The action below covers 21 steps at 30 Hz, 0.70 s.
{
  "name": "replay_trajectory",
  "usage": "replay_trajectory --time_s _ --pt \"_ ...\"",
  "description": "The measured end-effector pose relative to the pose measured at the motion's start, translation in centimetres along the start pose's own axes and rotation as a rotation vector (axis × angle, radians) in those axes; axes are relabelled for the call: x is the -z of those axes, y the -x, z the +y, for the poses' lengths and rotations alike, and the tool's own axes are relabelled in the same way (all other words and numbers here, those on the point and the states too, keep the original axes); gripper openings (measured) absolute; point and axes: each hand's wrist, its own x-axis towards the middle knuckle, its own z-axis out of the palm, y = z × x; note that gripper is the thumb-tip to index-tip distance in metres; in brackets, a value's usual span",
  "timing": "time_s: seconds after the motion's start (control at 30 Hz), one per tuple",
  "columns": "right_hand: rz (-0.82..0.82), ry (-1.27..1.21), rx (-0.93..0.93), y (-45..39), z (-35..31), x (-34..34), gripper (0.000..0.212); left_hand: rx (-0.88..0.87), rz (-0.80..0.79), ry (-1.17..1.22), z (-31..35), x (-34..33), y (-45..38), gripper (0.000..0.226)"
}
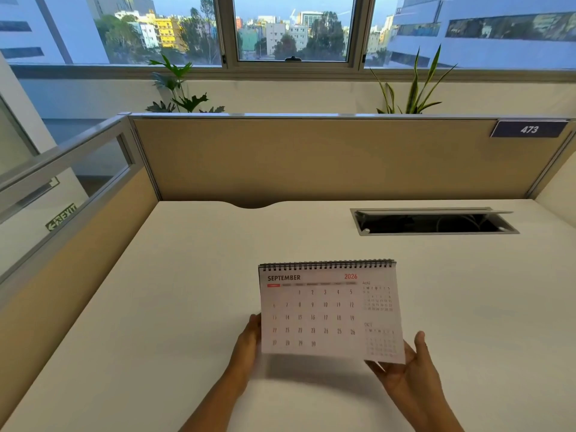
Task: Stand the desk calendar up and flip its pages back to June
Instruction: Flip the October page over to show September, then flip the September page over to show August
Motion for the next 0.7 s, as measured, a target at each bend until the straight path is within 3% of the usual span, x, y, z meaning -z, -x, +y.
replay_trajectory --time_s 0.13,0.2,0.27,0.43,0.7 --pt "-0.241 -0.268 -0.152 0.7 -1.2 -1.1 0.041 0.074 -0.028 0.083 0.4 0.3 -0.3 0.039" --pt "-0.287 -0.234 -0.068 0.9 -1.9 -3.0 0.047 0.038 -0.02 0.078 0.0 0.4 -0.2 0.034" --pt "-0.257 -0.128 0.166 0.6 -3.1 -3.7 0.056 -0.054 -0.016 0.027 0.0 0.4 0.3 0.032" --pt "-0.518 -0.327 0.013 0.8 -5.9 -8.6 0.054 -0.05 -0.062 -0.04 0.2 0.1 0.3 0.047" --pt "-0.4 -0.247 0.133 0.6 -6.8 -9.6 0.052 -0.037 -0.059 -0.009 0.1 0.1 0.1 0.045"
